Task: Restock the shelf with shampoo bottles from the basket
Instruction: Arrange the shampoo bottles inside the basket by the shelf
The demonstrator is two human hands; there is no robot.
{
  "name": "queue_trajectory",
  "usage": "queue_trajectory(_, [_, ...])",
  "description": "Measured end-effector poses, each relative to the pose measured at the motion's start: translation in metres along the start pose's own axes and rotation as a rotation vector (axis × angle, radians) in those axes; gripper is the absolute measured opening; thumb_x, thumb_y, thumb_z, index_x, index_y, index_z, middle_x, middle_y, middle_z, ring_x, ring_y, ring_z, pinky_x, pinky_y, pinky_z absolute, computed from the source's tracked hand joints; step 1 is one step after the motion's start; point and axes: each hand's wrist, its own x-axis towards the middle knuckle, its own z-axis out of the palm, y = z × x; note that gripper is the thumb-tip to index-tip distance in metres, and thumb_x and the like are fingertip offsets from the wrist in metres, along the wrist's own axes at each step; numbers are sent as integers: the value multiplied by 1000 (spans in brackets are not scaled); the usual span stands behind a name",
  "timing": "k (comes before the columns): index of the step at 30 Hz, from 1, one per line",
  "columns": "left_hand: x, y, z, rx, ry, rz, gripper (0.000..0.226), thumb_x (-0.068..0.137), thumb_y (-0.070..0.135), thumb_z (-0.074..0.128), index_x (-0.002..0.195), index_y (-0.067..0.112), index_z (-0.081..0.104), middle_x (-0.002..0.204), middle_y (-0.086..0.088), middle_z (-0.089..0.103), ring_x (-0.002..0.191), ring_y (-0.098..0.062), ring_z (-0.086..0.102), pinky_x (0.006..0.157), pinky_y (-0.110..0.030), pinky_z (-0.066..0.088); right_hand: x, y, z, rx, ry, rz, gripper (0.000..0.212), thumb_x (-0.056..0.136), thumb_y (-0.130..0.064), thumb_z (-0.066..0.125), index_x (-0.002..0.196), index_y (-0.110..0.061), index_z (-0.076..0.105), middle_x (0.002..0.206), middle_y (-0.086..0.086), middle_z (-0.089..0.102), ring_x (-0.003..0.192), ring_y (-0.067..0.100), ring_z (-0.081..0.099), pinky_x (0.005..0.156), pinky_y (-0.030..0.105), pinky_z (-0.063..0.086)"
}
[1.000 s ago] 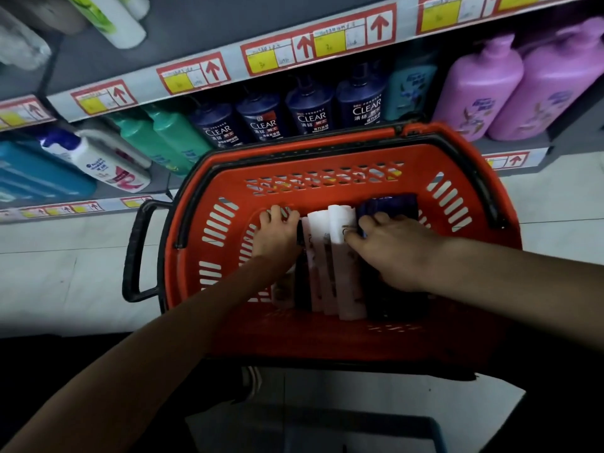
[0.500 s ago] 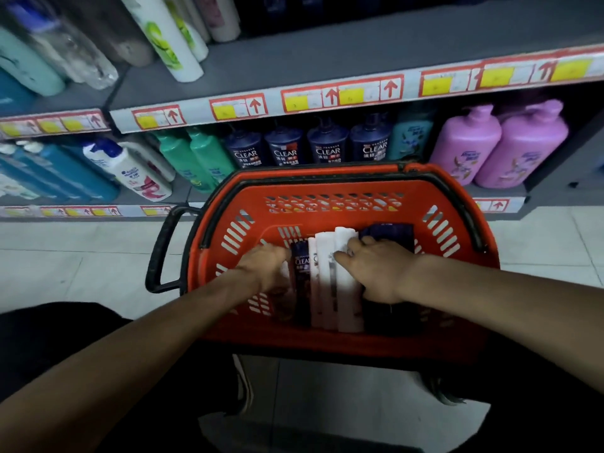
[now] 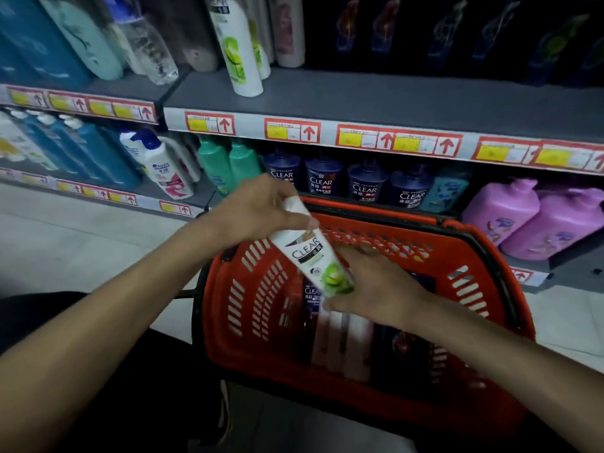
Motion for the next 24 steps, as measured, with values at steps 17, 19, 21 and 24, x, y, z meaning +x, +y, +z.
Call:
queue_trajectory(17, [11,2,16,-627,52,-449,72,82,80,50,99,14,71,77,-11,76,66,-23,74,54,-29,54,12,-10,-19,507,116,129,63,71,-14,85,118,-37,50,100,-8,69,81,8,68,64,24,56])
queue_trajectory(19, [11,0,14,-668,25,-458,76,84,82,44,102,14,71,78,-11,76,73,-24,75,63,-30,54,11,-11,-24,678,77,158,56,76,-11,82,120,-33,55,104,-2,71,83,16,72,68,28,60])
queue_trajectory(21, [10,-2,14,-679,13,-455,76,86,81,42,101,12,72,83,-11,77,77,-24,75,68,-31,53,10,-11,-25,842,32,199,54,79,-11,78,124,-33,58,109,-2,72,87,15,73,73,28,62])
queue_trajectory(24, [10,-3,15,-699,7,-449,72,90,76,42,102,11,73,85,-10,78,80,-24,76,68,-30,52,11,-10,-23,1134,-43,198,50,72,-15,69,121,-24,64,103,6,73,95,27,70,95,50,55])
